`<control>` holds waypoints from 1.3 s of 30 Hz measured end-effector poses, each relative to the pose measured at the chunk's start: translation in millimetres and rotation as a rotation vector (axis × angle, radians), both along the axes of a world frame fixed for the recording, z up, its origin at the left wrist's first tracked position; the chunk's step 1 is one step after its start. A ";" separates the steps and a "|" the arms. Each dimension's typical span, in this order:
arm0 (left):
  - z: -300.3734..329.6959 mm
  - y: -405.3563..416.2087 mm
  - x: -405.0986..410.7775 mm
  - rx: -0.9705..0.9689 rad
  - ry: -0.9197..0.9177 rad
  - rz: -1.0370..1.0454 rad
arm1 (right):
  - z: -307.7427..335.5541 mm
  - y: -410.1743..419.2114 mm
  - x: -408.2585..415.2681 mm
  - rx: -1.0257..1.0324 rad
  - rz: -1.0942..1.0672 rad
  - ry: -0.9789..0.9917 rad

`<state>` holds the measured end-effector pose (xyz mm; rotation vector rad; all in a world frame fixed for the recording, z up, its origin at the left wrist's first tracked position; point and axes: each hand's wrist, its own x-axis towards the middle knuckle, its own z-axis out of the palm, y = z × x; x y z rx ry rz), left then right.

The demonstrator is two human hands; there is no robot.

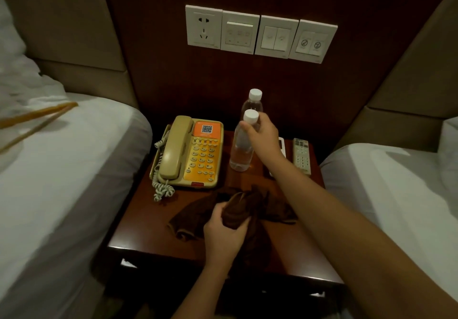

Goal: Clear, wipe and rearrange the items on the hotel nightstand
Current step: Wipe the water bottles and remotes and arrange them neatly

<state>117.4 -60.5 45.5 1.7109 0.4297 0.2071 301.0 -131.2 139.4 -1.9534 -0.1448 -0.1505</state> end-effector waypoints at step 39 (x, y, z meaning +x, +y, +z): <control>8.6 4.6 1.6 -0.228 -0.050 -0.022 | -40.0 -125.3 -133.1 1.194 0.330 0.908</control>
